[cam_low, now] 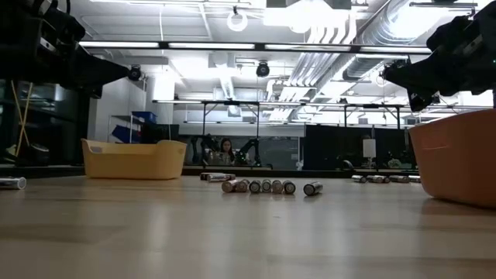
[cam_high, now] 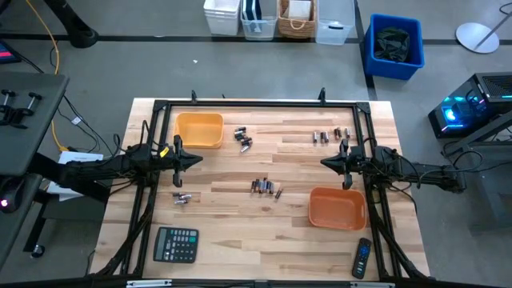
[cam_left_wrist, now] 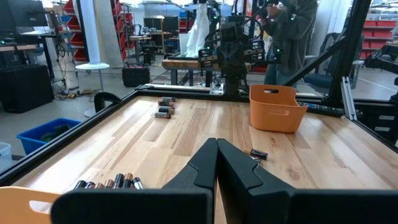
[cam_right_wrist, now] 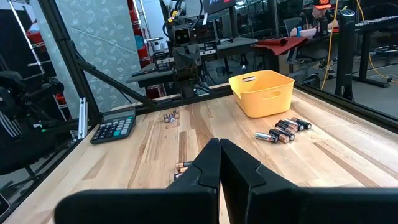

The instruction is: Sort batteries

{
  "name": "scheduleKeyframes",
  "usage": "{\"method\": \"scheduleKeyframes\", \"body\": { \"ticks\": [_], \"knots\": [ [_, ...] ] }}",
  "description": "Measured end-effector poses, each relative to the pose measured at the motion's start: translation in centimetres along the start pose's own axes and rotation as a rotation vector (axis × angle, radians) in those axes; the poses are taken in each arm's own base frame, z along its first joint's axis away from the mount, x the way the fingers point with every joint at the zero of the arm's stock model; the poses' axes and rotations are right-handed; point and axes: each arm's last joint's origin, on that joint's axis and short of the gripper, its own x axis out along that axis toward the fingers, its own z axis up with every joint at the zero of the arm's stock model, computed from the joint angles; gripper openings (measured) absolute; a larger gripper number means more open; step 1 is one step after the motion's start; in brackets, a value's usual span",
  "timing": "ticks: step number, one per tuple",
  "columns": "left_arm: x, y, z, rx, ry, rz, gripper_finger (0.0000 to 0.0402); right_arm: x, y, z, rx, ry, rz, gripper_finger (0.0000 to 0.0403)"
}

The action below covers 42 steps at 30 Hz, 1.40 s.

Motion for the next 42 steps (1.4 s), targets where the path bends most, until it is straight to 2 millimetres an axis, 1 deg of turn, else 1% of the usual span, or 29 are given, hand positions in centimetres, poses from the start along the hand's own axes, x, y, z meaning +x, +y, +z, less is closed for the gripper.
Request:
{"method": "scheduleKeyframes", "body": {
  "ticks": [9,12,14,16,18,20,21,22,24,26,29,31,34,36,37,39,42],
  "knots": [
    [0.0,0.0,0.0,0.0,0.0,0.0,0.0001,0.0,0.0,0.0,0.0,0.0,0.0,0.0],
    [0.0,0.0,0.0,0.0,0.0,0.0,0.0001,0.0,-0.1,0.2,-0.017,-0.022,-0.034,0.0],
    [0.0,0.0,0.0,0.0,0.0,0.0,0.0001,0.0,0.0,0.9,0.089,-0.103,-0.026,0.0],
    [0.0,0.0,0.0,0.0,0.0,0.0,0.0001,-0.3,0.1,2.5,0.225,-0.284,-0.041,0.0],
    [0.0,0.0,0.0,0.0,0.0,0.0,0.0001,-1.0,0.0,4.2,0.45,-0.514,-0.075,0.0],
    [0.0,0.0,0.0,0.0,0.0,0.0,0.0001,-1.6,-0.2,5.2,0.653,-0.698,-0.122,0.0],
    [0.0,0.0,0.0,0.0,0.001,0.0,0.0001,-1.7,-0.3,5.4,0.719,-0.741,-0.146,0.0],
    [0.0,0.0,0.0,0.0,0.0,0.0,0.0001,-1.6,-0.4,5.6,0.743,-0.743,-0.162,0.0],
    [0.0,0.0,0.0,0.0,0.001,0.0,0.0001,-1.1,-0.1,6.5,0.721,-0.684,-0.169,0.0],
    [0.0,0.0,0.0,0.0,0.0,0.0,0.0001,-0.1,0.1,7.7,0.675,-0.581,-0.202,0.0],
    [0.0,0.0,0.0,0.0,0.0,0.0,0.0001,2.4,0.1,8.9,0.598,-0.346,-0.347,0.0],
    [0.0,0.0,0.0,0.0,0.0,0.0,0.0001,4.2,-0.4,9.1,0.587,-0.139,-0.488,0.0],
    [0.0,0.0,0.0,0.0,0.0,0.001,0.0001,6.6,-1.9,7.8,0.658,0.18,-0.734,0.0],
    [0.0,0.0,0.0,0.0,0.0,0.0,0.0001,7.7,-3.2,6.6,0.677,0.382,-0.858,0.0001],
    [0.0,0.0,0.0,0.0,0.0,0.0,0.0001,8.3,-3.8,6.1,0.69,0.452,-0.901,0.0004],
    [0.0,0.0,0.0,0.0,0.0,0.0,0.0001,9.6,-5.1,5.6,0.717,0.533,-0.948,0.0015],
    [0.0,0.0,0.0,0.0,0.001,0.0,0.0001,11.4,-6.8,4.9,0.741,0.621,-0.958,0.0053]
  ]
}}
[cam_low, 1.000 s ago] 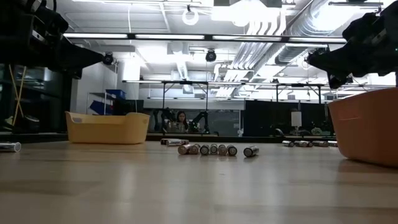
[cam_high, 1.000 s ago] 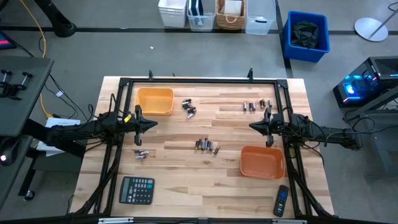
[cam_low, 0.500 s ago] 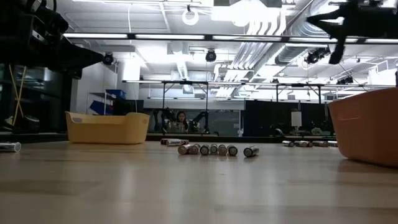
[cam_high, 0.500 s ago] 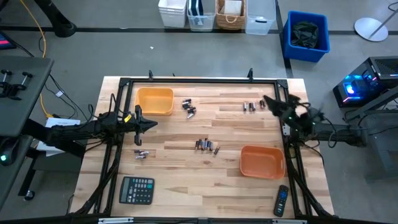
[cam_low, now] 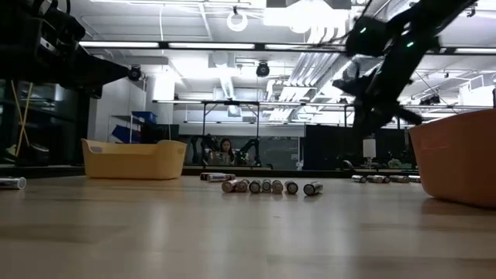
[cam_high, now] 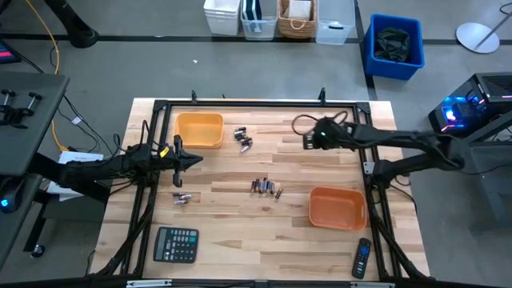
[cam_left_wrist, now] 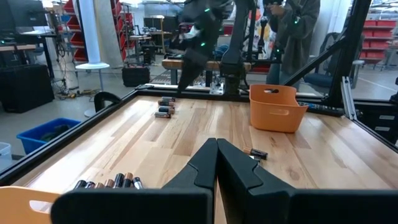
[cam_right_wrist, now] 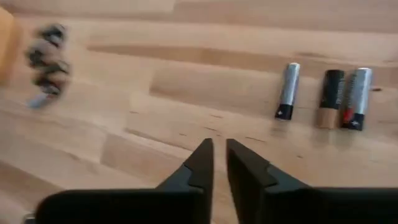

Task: Sort batteries
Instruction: Put the silver battery into the orange bin

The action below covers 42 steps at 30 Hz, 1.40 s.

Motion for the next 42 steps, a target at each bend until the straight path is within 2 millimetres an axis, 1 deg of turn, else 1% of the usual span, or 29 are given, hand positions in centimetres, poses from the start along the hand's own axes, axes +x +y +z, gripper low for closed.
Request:
{"method": "scheduleKeyframes", "body": {
  "ticks": [2,7,10,13,17,20,25,27,29,30,33,34,36,38,40,41,42],
  "knots": [
    [0.0,0.0,0.0,0.0,-0.001,0.0,0.0001,1.0,0.7,1.1,-0.04,0.01,-0.023,0.0086],
    [0.0,0.0,0.0,0.0,0.0,0.0,0.0001,3.3,1.0,2.9,-0.089,0.086,-0.184,0.0166],
    [0.0,0.0,0.0,0.0,-0.001,0.0,0.0001,4.5,1.1,3.8,-0.085,0.088,-0.274,0.0189],
    [0.0,0.0,0.0,0.0,-0.001,0.0,0.0001,5.8,0.8,4.4,-0.069,0.12,-0.322,0.0193],
    [0.0,0.0,0.0,0.0,-0.001,0.0,0.0001,7.8,-0.5,4.0,-0.042,0.223,-0.367,0.0188],
    [0.0,0.0,0.0,0.0,-0.001,0.0,0.0001,8.7,-1.0,4.0,-0.027,0.242,-0.378,0.0186],
    [0.0,0.0,0.0,0.0,-0.001,0.0,0.0001,9.1,-1.1,4.0,-0.039,0.234,-0.362,0.0185],
    [0.0,0.0,0.0,0.0,-0.001,0.0,0.0001,9.1,-1.1,4.0,-0.048,0.237,-0.359,0.0176],
    [0.0,0.0,0.0,0.0,-0.001,0.0,0.0001,9.4,-1.2,3.8,-0.075,0.248,-0.353,0.0149],
    [0.0,0.0,0.0,0.0,-0.001,0.0,0.0001,9.5,-1.4,3.6,-0.084,0.266,-0.351,0.0126],
    [0.0,0.0,0.0,0.0,-0.001,0.0,0.0001,10.0,-1.7,2.8,-0.099,0.307,-0.338,0.0039],
    [0.0,0.0,0.0,0.0,-0.001,0.0,0.0001,10.0,-1.7,2.5,-0.112,0.314,-0.331,0.0036],
    [0.0,0.0,0.0,0.0,-0.001,0.0,0.0001,9.7,-1.2,2.0,-0.154,0.318,-0.325,0.0036],
    [0.0,0.0,0.0,0.0,-0.001,0.0,0.0001,8.7,-0.6,1.5,-0.197,0.34,-0.307,0.0036],
    [0.0,0.0,0.0,0.0,0.0,0.0,0.0001,7.2,0.2,1.2,-0.236,0.371,-0.237,0.0036],
    [0.0,0.0,0.0,0.0,0.0,0.001,0.0001,6.1,0.6,1.1,-0.255,0.384,-0.2,0.0036],
    [0.0,0.0,0.0,0.0,0.0,0.0,0.0001,4.7,1.4,1.5,-0.275,0.353,-0.142,0.0036]
  ]
}}
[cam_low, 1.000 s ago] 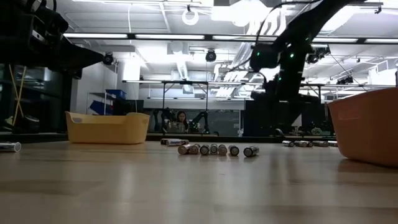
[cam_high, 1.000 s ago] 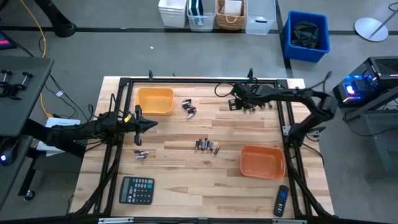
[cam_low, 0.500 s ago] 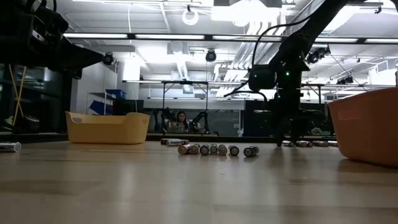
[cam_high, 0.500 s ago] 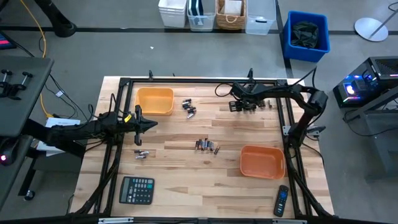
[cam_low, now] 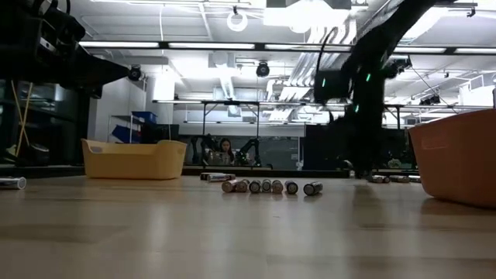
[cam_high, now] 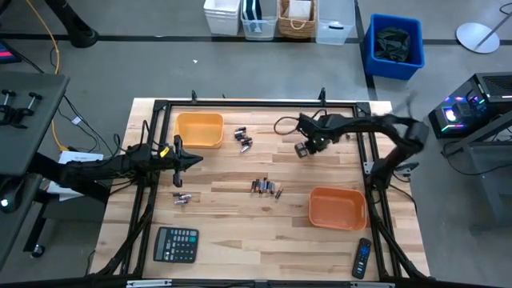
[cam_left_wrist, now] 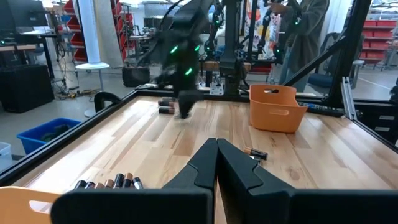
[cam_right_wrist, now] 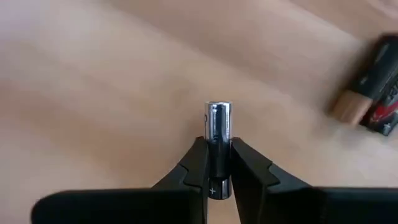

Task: Sort batteries
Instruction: Put the silver battery into the orange bin

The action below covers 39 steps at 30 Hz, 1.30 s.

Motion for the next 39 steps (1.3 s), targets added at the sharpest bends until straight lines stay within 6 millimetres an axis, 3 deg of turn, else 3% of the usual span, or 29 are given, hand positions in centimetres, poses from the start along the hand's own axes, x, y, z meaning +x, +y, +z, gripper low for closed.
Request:
{"method": "scheduleKeyframes", "body": {
  "ticks": [3,8,10,17,23,28,32,35,39],
  "knots": [
    [0.0,0.0,0.0,0.0,-0.001,0.0,0.0001,-4.7,0.7,-0.6,-0.058,-0.131,0.144,0.0036],
    [0.0,0.0,0.0,0.0,-0.001,0.0,0.0001,-10.0,1.2,-5.2,-0.171,-0.121,0.352,0.0036],
    [0.0,0.0,0.0,0.0,-0.001,0.0,0.0001,-11.2,1.6,-7.7,-0.231,-0.057,0.433,0.0036],
    [0.0,0.0,0.0,0.0,0.0,0.0,0.0001,-12.3,4.5,-16.1,-0.391,0.177,0.53,0.0036],
    [0.0,0.0,0.0,0.0,-0.001,0.0,0.0001,-10.3,5.8,-19.8,-0.451,0.306,0.337,0.0041],
    [0.0,0.0,0.0,0.0,-0.001,0.0,0.0001,-8.4,6.5,-20.4,-0.423,0.371,0.221,0.0124],
    [0.0,0.0,0.0,0.0,-0.001,0.0,0.0001,-7.8,6.8,-19.8,-0.44,0.447,0.226,0.0189],
    [0.0,0.0,0.0,0.0,-0.001,0.0,0.0001,-8.5,6.2,-17.7,-0.334,0.429,0.167,0.0211],
    [0.0,0.0,0.0,0.0,-0.001,0.0,0.0001,-10.1,3.8,-12.8,-0.149,0.225,0.063,0.0212]
  ]
}}
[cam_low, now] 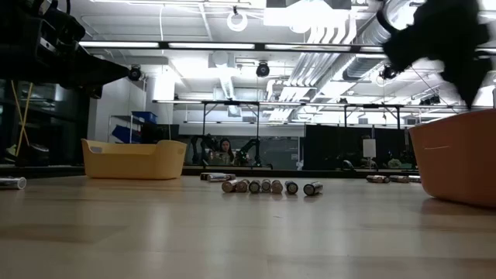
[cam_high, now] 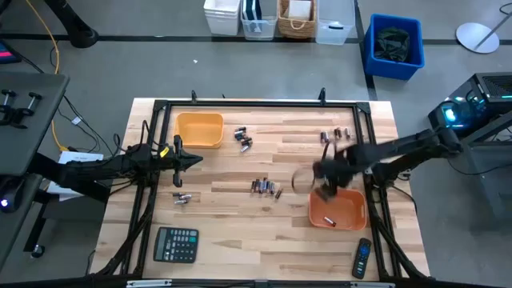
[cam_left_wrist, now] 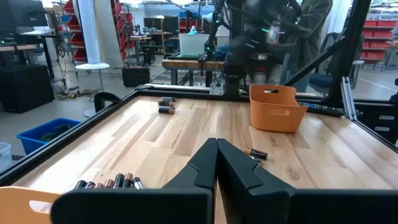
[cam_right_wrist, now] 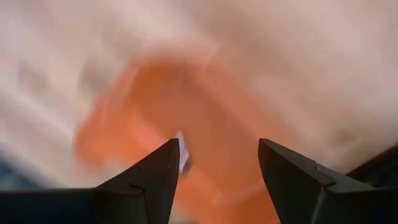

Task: Sort batteries
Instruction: Put the silver battery into the orange bin

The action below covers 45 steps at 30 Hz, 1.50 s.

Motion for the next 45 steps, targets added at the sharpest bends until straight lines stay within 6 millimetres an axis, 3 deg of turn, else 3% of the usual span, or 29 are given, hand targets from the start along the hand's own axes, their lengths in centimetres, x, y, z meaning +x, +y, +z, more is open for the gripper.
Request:
{"method": "scheduleKeyframes", "body": {
  "ticks": [4,8,17,25,45],
  "knots": [
    [0.0,0.0,0.0,0.0,0.0,0.0,0.0001,-0.7,-3.9,4.7,0.221,-0.169,-0.049,0.0203],
    [0.0,0.0,0.0,0.0,0.0,0.0,0.0001,0.6,-8.0,8.6,0.419,-0.294,-0.12,0.0191],
    [0.0,0.0,0.0,0.0,0.0,0.0,0.0001,4.3,-12.7,13.4,0.533,-0.303,-0.238,0.0183],
    [0.0,0.0,0.0,0.0,0.0,0.0,0.0001,7.3,-14.2,15.0,0.552,-0.209,-0.292,0.0183],
    [0.0,0.0,0.0,0.0,0.0,0.0,0.0001,8.7,-15.3,16.0,0.545,-0.168,-0.284,0.0182]
  ]
}}
